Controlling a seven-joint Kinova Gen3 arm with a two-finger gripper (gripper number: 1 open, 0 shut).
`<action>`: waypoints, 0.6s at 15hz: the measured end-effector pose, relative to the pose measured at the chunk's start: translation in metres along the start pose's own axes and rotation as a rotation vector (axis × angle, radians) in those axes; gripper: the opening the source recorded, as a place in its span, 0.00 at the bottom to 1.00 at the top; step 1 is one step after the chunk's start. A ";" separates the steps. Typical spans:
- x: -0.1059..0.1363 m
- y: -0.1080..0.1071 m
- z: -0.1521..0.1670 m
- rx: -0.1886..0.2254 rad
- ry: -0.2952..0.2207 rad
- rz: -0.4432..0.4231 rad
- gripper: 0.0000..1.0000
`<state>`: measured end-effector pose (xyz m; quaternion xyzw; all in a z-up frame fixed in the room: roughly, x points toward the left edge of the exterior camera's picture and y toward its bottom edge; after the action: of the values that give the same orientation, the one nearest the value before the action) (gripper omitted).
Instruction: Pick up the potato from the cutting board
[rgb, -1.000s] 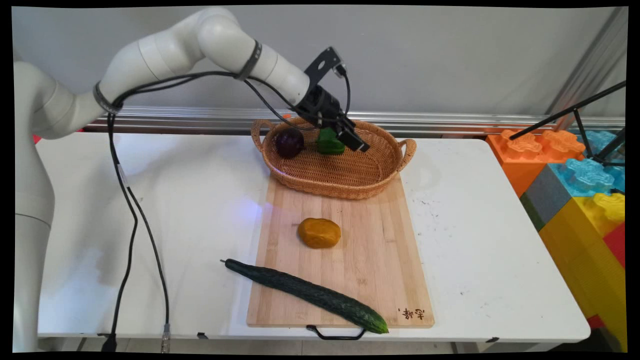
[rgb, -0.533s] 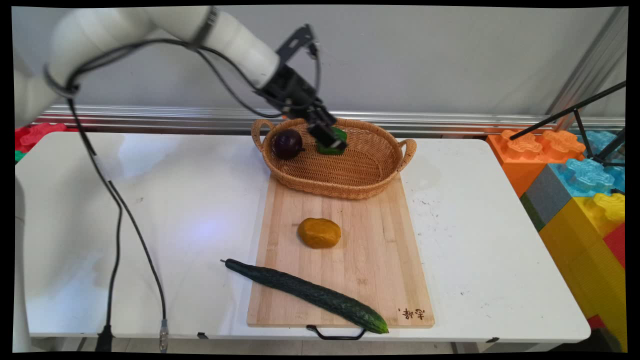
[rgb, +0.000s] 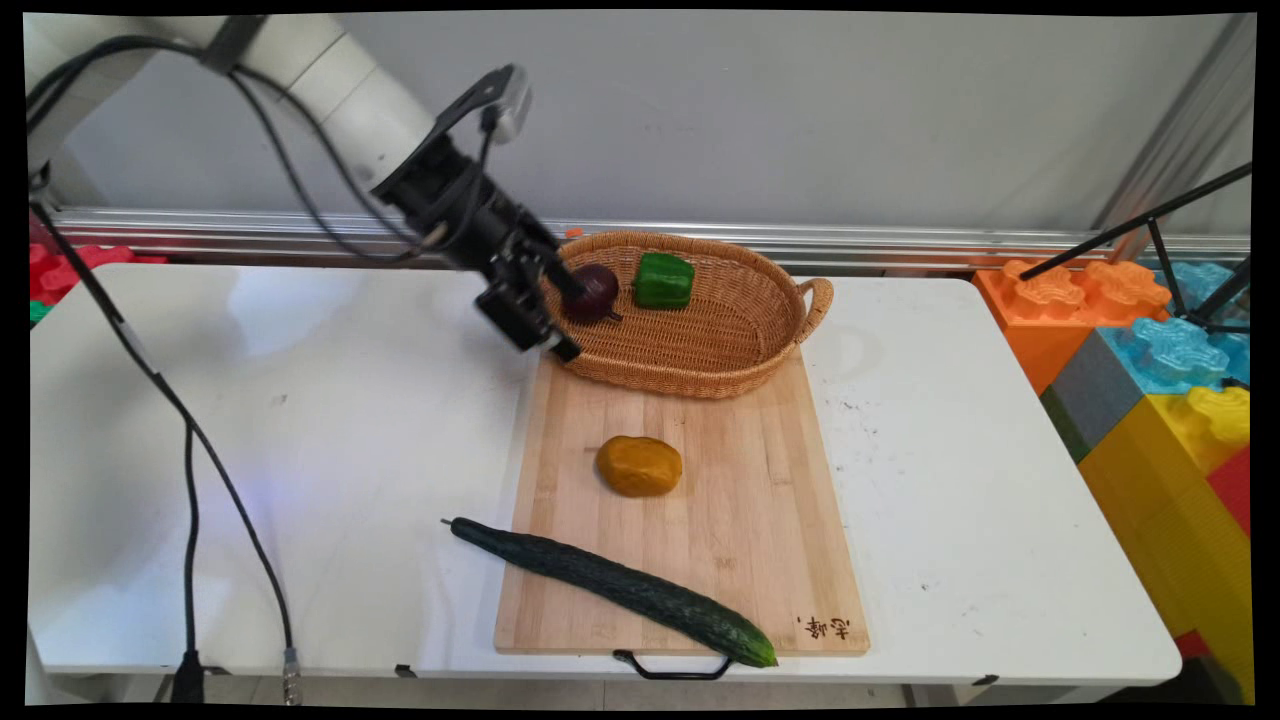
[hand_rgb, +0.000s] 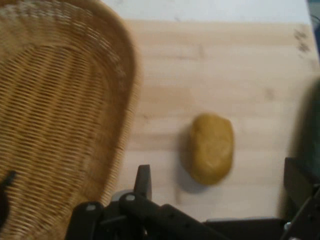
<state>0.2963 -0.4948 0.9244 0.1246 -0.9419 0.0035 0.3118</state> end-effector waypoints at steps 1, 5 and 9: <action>-0.008 0.005 0.003 -0.014 -0.005 0.015 1.00; -0.029 0.020 0.030 -0.058 -0.012 0.061 1.00; -0.043 0.032 0.072 -0.068 -0.003 0.108 1.00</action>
<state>0.2795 -0.4595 0.8431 0.0630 -0.9473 -0.0119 0.3139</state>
